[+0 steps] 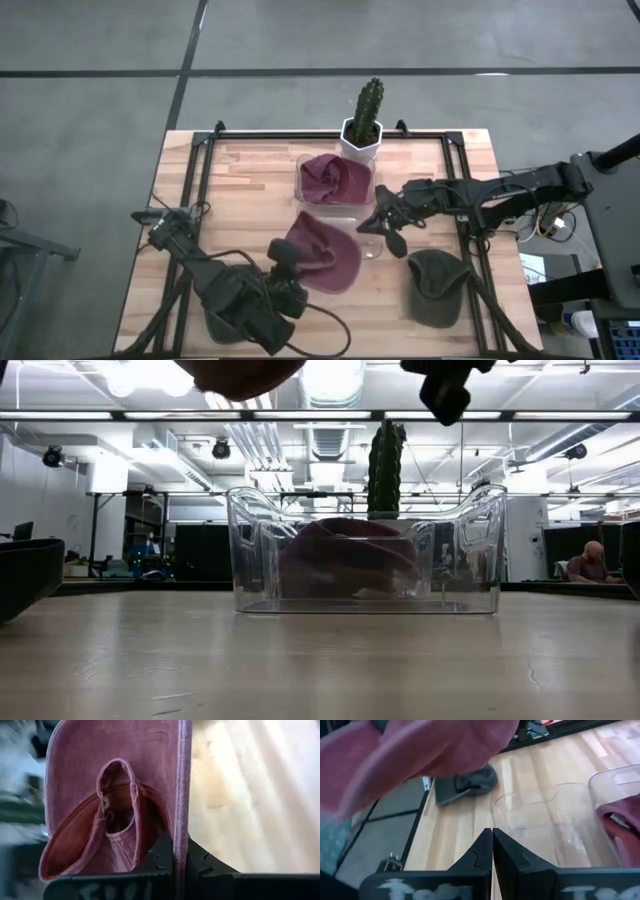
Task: Pick & Place hat
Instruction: Put the red cap into the top transparent bin
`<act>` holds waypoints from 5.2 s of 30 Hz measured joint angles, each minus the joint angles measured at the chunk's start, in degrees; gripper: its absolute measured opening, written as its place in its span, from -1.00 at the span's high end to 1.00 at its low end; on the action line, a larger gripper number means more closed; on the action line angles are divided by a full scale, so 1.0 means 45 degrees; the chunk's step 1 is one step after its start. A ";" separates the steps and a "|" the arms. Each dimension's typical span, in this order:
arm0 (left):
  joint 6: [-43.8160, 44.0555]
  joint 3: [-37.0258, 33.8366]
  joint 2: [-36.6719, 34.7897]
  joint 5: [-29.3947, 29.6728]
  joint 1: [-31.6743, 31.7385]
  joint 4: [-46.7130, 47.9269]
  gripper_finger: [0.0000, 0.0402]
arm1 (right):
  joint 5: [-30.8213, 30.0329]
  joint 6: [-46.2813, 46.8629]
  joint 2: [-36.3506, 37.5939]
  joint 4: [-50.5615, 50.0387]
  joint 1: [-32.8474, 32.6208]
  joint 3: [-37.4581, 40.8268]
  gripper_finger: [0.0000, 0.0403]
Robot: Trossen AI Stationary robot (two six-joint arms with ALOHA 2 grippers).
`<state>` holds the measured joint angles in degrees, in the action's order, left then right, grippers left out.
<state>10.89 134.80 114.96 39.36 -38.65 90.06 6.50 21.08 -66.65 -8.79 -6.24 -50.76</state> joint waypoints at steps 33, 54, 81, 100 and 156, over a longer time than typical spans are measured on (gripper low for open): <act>-0.8849 -0.3186 -0.0009 0.6735 0.2759 -0.0010 0.97 | -0.1166 -0.3501 -0.2912 -0.9358 0.2293 -0.9630 -0.06; -0.8443 -0.3186 -0.0014 0.6870 0.2730 -0.0052 0.85 | -0.1513 -0.3450 -0.4537 -1.0373 0.2647 -1.1337 0.89; -0.3515 -0.3361 -0.0009 0.7669 0.2312 -0.0016 0.77 | -0.2150 -0.3299 -0.4415 -1.0337 0.2720 -1.1313 0.96; -0.2141 -0.3363 -0.0051 0.7469 0.1211 -0.0013 -0.08 | -0.3188 -0.3017 -0.4352 -1.0311 0.2733 -1.1308 0.96; 1.8715 -1.4916 -0.8768 0.4061 -0.0364 -0.4695 -0.09 | 1.3896 -0.4453 -0.5820 -0.8637 0.8106 -1.1313 0.95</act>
<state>95.11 67.68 75.50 57.64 -40.29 68.93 69.04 1.04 -92.84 -47.66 30.23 -101.67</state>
